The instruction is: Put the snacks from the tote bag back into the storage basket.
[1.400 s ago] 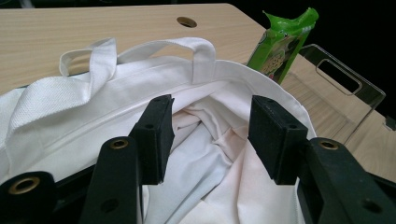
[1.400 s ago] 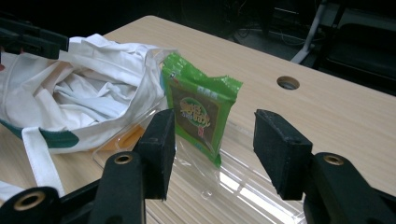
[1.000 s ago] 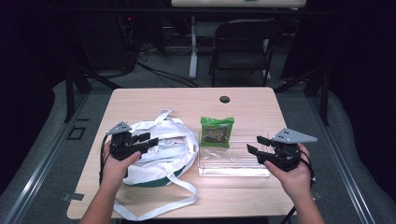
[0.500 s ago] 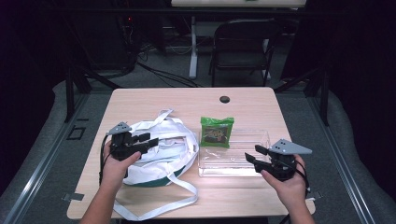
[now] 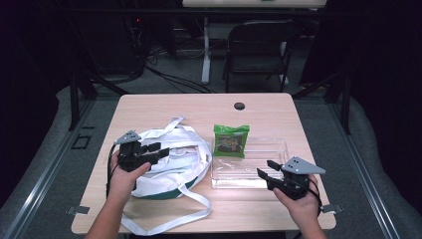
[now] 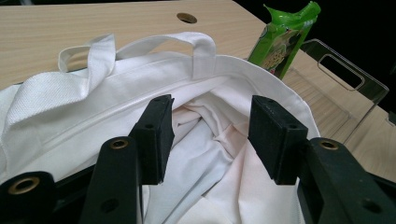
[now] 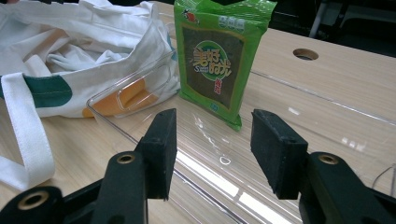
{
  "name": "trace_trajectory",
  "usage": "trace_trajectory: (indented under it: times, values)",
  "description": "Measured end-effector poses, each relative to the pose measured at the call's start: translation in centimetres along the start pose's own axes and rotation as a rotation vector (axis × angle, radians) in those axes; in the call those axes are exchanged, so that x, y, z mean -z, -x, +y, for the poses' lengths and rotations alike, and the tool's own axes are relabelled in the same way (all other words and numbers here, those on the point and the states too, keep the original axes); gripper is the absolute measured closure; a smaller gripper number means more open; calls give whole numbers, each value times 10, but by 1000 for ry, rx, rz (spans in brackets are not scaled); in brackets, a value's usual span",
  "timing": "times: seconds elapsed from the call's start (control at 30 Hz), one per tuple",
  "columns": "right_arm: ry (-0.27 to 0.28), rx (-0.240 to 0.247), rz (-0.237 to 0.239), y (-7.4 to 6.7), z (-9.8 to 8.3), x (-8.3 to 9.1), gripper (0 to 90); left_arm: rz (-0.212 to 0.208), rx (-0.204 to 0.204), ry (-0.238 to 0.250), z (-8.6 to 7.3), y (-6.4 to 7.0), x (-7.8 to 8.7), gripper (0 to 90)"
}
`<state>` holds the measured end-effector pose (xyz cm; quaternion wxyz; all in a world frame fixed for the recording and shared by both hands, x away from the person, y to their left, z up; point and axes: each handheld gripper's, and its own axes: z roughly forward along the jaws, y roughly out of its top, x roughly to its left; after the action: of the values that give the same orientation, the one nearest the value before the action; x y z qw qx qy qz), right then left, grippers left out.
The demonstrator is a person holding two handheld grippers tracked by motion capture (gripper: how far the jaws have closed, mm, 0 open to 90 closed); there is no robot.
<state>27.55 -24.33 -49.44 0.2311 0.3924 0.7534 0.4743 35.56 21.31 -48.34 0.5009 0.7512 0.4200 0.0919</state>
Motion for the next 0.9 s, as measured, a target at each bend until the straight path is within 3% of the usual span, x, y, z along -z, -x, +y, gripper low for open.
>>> trace_trajectory:
  times: [0.33,0.9]
  values:
    - [51,3,-13,-4,-7,-3,508,10,-5,-1,-1,1,-1,499]
    - [19,-2,-11,-2,-11,-8,502,9,-2,-15,-3,1,-3,497]
